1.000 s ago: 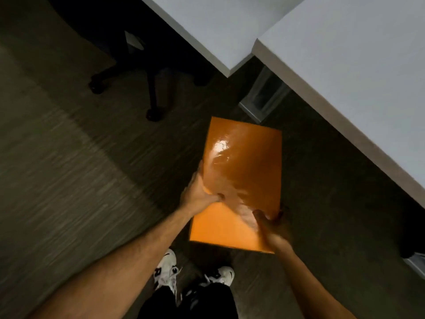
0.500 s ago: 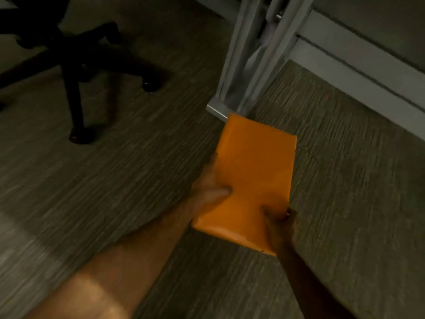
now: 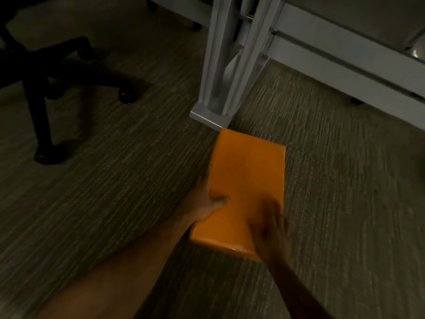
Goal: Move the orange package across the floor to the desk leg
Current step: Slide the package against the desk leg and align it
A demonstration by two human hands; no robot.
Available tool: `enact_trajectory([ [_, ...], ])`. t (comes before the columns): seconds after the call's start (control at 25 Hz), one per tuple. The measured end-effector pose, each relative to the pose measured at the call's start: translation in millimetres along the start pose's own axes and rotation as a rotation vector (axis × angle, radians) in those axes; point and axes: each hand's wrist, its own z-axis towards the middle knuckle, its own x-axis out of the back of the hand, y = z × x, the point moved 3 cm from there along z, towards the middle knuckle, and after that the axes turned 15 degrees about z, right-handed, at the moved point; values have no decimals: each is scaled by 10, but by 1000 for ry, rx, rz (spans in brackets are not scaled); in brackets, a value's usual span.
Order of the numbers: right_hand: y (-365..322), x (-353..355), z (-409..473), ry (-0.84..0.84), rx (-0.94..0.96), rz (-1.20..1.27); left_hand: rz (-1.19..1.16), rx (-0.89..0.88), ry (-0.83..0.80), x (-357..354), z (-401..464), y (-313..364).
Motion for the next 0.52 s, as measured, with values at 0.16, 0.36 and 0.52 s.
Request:
enact_trajectory([
  [0.16, 237, -10, -160, -308, 17, -173, 340, -168, -41, -105, -360, 90],
  [0.36, 338, -60, -292, -383, 28, -252, 493, -298, -222, -196, -694, -101],
  [0.52, 396, -111, -219, -332, 63, -222, 519, -324, -219, -150, -635, -70],
])
